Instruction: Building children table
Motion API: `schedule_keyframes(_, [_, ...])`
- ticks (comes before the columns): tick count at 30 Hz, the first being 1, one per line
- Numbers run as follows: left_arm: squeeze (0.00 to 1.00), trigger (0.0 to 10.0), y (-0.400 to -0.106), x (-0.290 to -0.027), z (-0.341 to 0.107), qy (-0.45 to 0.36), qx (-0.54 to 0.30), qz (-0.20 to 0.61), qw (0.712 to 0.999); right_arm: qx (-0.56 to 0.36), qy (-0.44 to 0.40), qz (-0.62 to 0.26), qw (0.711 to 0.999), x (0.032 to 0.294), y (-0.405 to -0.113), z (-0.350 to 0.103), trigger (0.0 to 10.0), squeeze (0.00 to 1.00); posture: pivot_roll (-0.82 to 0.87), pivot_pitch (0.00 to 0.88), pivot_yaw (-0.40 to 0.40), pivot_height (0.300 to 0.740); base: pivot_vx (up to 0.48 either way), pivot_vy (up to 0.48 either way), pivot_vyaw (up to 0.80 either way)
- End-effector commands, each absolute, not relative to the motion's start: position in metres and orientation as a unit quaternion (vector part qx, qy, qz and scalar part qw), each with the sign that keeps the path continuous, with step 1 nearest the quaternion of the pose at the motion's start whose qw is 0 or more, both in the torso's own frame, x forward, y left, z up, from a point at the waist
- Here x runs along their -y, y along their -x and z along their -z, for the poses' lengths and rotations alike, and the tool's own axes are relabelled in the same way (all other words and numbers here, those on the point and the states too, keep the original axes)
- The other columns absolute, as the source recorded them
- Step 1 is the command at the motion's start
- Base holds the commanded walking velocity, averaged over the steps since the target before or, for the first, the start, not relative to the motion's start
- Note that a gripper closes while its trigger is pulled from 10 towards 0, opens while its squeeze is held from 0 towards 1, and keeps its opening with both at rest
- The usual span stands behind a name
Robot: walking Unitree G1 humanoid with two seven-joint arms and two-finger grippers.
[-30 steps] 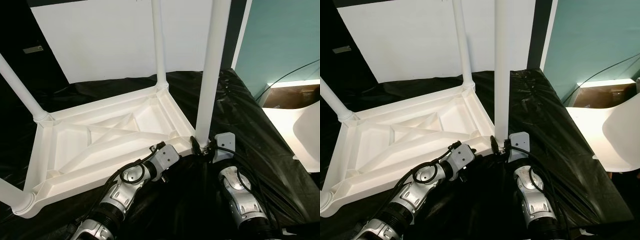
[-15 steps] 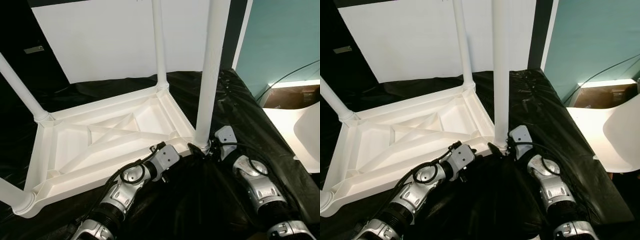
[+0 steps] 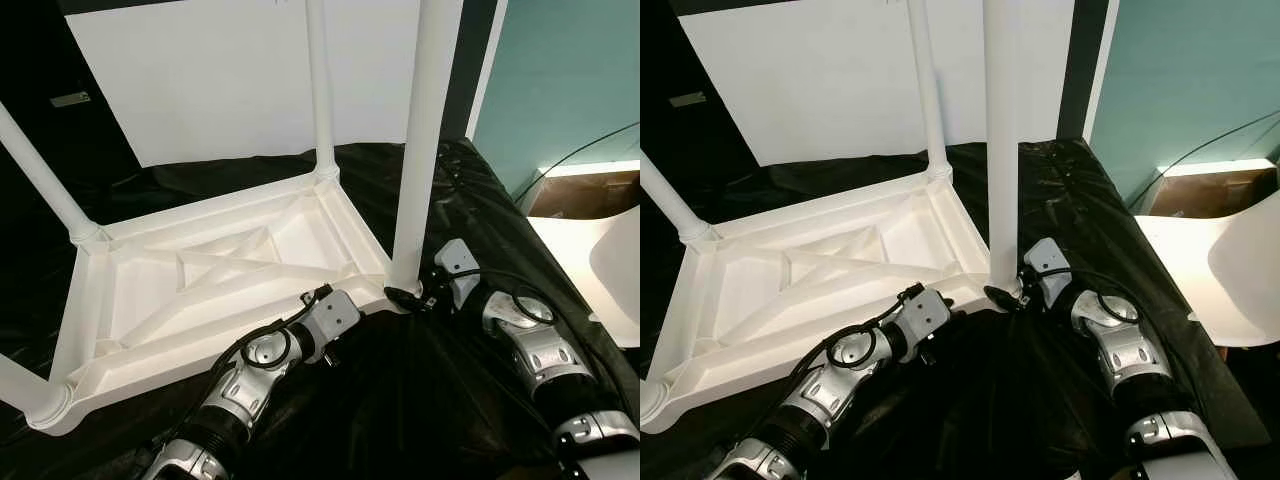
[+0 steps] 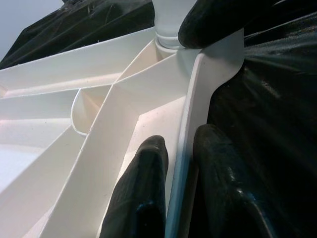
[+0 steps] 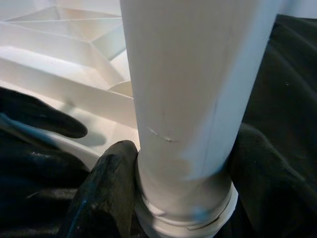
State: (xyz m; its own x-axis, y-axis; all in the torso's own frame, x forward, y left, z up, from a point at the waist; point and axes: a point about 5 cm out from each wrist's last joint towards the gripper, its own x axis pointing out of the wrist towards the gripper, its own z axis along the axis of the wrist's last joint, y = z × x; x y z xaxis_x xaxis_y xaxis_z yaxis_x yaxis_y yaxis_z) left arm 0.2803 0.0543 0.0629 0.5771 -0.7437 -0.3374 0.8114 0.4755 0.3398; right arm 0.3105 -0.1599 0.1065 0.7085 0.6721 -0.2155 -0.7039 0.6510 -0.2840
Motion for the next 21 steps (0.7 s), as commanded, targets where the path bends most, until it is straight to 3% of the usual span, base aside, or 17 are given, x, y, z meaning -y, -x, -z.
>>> schedule_keyframes(1, [0.0, 10.0, -0.246, -0.074, -0.002, -0.262, -0.226, 0.479, 0.807, -0.1, 0.174, -0.385, 0.901, 0.148, -0.295, -0.076, 0.0, 0.0, -0.09, 0.0, 0.05, 0.74, 0.0, 0.0, 0.0])
schedule_keyframes(3, [0.0, 10.0, -0.247, -0.074, -0.002, -0.262, -0.226, 0.479, 0.807, -0.004, 0.111, -0.233, 0.966, 0.147, -0.297, -0.086, 0.0, 0.0, -0.09, 0.0, 0.05, 0.74, 0.0, 0.0, 0.0])
schedule_keyframes(4, [0.0, 10.0, -0.247, -0.074, -0.002, -0.262, -0.225, 0.479, 0.807, 0.038, 0.085, -0.173, 0.981, 0.151, -0.297, -0.093, 0.0, 0.0, -0.09, 0.0, 0.05, 0.74, 0.0, 0.0, 0.0])
schedule_keyframes(8, [0.0, 10.0, -0.246, -0.073, -0.003, -0.264, -0.225, 0.483, 0.804, 0.062, 0.054, -0.102, 0.991, 0.147, -0.288, -0.094, 0.0, 0.0, -0.09, 0.0, 0.059, 0.74, 0.0, 0.0, 0.0])
schedule_keyframes(14, [0.0, 10.0, -0.247, -0.074, -0.003, -0.266, -0.226, 0.484, 0.802, 0.045, 0.056, -0.08, 0.994, 0.145, -0.289, -0.091, 0.0, 0.0, -0.09, 0.0, 0.066, 0.74, 0.0, 0.0, 0.0])
schedule_keyframes(15, [0.0, 10.0, -0.247, -0.075, -0.003, -0.267, -0.226, 0.484, 0.802, 0.036, 0.059, -0.082, 0.994, 0.145, -0.291, -0.091, 5.0, 0.0, -0.09, 0.0, 0.068, 0.74, 0.0, 0.0, 0.0])
schedule_keyframes(16, [0.0, 10.0, -0.247, -0.075, -0.003, -0.267, -0.226, 0.484, 0.802, 0.036, 0.059, -0.082, 0.994, 0.145, -0.291, -0.091, 5.0, 0.0, -0.09, 0.0, 0.068, 0.74, 0.0, 0.0, 0.0])
schedule_keyframes(17, [0.0, 10.0, -0.247, -0.074, -0.004, -0.258, -0.225, 0.487, 0.803, 0.03, 0.065, -0.093, 0.993, 0.144, -0.292, -0.091, 10.0, 0.0, -0.1, 0.0, 0.069, 0.74, 0.0, 0.0, 0.0])
schedule_keyframes(21, [0.0, 10.0, -0.25, -0.072, -0.009, -0.242, -0.209, 0.486, 0.813, 0.028, 0.071, -0.104, 0.992, 0.143, -0.294, -0.092, 10.0, 0.0, -0.1, 0.0, 0.068, 0.74, 0.0, 0.0, 0.0])
